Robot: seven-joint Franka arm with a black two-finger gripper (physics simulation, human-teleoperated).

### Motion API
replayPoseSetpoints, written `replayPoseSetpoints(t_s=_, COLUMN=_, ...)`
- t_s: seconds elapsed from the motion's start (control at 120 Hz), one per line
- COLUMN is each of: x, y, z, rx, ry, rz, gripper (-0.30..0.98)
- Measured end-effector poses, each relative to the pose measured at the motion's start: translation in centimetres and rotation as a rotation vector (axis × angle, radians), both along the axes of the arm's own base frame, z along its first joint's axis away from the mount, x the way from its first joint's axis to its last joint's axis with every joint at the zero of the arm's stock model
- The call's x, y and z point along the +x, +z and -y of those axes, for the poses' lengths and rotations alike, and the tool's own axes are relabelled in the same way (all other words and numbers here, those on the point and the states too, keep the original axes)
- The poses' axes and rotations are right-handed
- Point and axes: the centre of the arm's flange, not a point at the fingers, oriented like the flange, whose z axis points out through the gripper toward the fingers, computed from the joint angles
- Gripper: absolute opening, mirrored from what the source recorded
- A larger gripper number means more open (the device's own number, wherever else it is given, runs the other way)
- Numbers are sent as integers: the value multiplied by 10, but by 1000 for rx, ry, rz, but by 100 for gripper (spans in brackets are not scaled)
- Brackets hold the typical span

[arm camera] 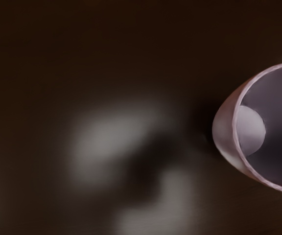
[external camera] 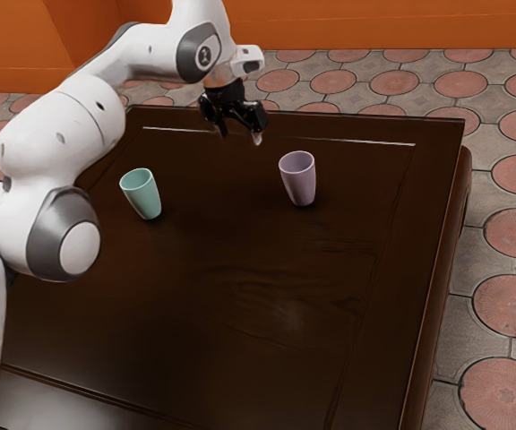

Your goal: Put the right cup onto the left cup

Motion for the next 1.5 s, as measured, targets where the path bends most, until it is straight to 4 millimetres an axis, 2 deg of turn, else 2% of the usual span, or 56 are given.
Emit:
replayPoseSetpoints(t_s=0.067, x=-2, y=9, z=17, rx=-26, ry=-15, rz=18, gripper=67)
replayPoseSetpoints(t_s=0.167, x=-3, y=5, z=36, rx=-48, ry=-28, rz=18, gripper=67)
replayPoseSetpoints(t_s=0.333, x=3, y=-34, z=70, rx=-79, ry=-50, rz=-8, gripper=67)
replayPoseSetpoints(t_s=0.525, x=21, y=-53, z=107, rx=-94, ry=-73, rz=46, gripper=67)
replayPoseSetpoints(t_s=0.658, x=23, y=-91, z=114, rx=-91, ry=-69, rz=4, gripper=67)
replayPoseSetpoints(t_s=0.825, x=24, y=-107, z=115, rx=-90, ry=-57, rz=-13, gripper=66)
replayPoseSetpoints(t_s=0.9, x=25, y=-122, z=113, rx=-82, ry=-49, rz=-29, gripper=65)
replayPoseSetpoints(t_s=0.958, x=25, y=-129, z=112, rx=-77, ry=-44, rz=-35, gripper=72)
replayPoseSetpoints(t_s=1.075, x=25, y=-134, z=111, rx=-75, ry=-37, rz=-42, gripper=32)
replayPoseSetpoints(t_s=1.167, x=26, y=-127, z=108, rx=-74, ry=-31, rz=-34, gripper=13)
replayPoseSetpoints(t_s=1.3, x=26, y=-119, z=103, rx=-67, ry=-23, rz=-30, gripper=0)
replayPoseSetpoints(t_s=1.5, x=25, y=-121, z=102, rx=-60, ry=-17, rz=-41, gripper=-7)
